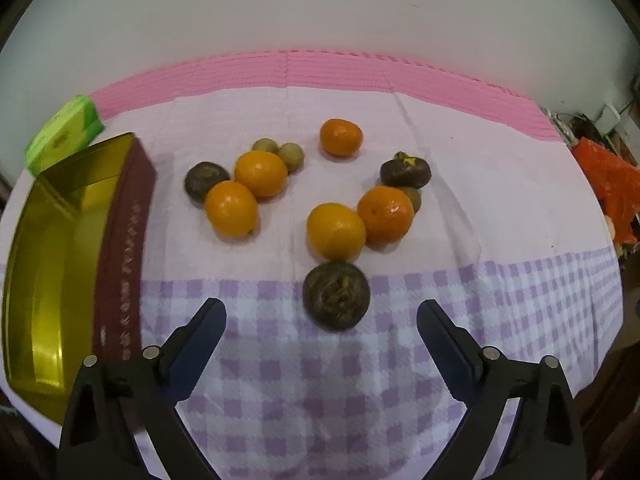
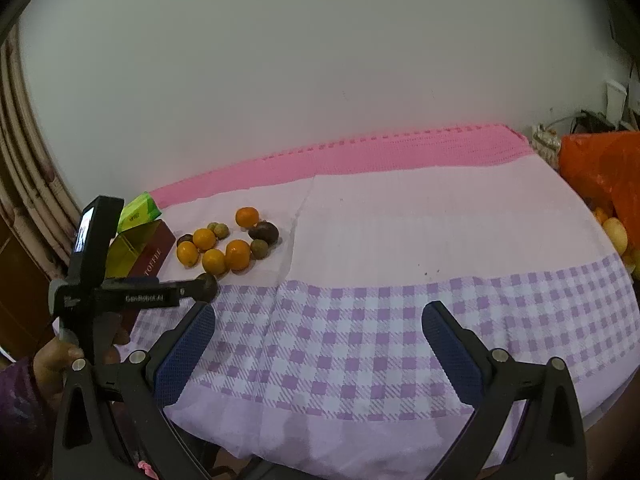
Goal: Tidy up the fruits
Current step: 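Reach the left gripper to the dark mangosteen and close on it, then carry the mangosteen in the left gripper over the tin while the right gripper grasps an orange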
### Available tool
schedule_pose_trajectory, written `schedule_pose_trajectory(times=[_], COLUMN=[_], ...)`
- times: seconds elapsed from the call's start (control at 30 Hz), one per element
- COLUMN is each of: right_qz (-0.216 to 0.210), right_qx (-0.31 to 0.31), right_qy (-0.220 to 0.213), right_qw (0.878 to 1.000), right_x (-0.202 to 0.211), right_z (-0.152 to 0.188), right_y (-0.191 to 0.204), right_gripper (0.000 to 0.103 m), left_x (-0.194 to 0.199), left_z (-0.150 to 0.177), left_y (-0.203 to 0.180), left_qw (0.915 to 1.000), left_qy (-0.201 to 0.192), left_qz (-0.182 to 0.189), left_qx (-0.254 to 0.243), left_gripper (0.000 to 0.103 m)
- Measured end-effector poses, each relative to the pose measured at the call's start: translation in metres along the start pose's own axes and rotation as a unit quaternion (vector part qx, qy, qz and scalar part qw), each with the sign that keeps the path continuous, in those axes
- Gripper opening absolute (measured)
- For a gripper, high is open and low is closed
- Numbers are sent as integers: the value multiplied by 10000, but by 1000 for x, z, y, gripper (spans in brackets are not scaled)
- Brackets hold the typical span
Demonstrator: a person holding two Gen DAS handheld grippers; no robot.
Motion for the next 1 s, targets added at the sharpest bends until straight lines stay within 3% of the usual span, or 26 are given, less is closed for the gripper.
schedule_pose_trajectory(times=[0.13,0.23,0.27,0.33,0.37,0.57,0.7,0.77,0.9,0.97,1.0], right_qz=[-28,-14,-11,-10,-10,58,-418,-776,-1539,-1648,-1697], right_qx=[-40,6,11,1,-5,58,169,458,1379,1944,2426], right_qy=[77,80,99,145,161,175,256,361,675,632,709], right_qw=[10000,10000,9999,9999,9999,9998,9987,9953,9761,9649,9525], right_x=[-2,-3,-4,-6,-7,-9,-10,-12,-19,-26,-37], right_z=[1,2,1,2,2,3,7,9,-1,-13,-22], right_y=[-3,-2,-1,0,0,-1,8,24,65,81,94], right_gripper=[103,103,103,103,103,103,103,98,85,73,60], left_x=[-16,-29,-33,-36,-34,-5,33,51,86,101,102], left_z=[-10,-9,-9,-7,-5,19,53,64,68,66,54], left_y=[-3,-4,-4,-5,-6,3,9,17,32,47,52], left_qw=[9996,9988,9985,9980,9983,9995,9994,9991,9983,9976,9972], left_qy=[210,381,432,407,378,231,128,42,-177,-283,-297], left_qz=[-161,-242,-282,-368,-294,-212,-114,-71,-76,-106,-90], left_qx=[-90,-168,-204,-326,-327,82,316,419,551,625,686], left_gripper=[93,76,65,55,43,43,43,43,43,43,43])
Point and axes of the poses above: each gripper's, at about its wrist camera, not at the fingertips, and x roughly against the way its jaws point, y to its left, z to its underside, the point moved 1 cm from there along -x, roughly the way its jaws point, and after that the axes turned 3 degrees about y, right-handed, at the moved point
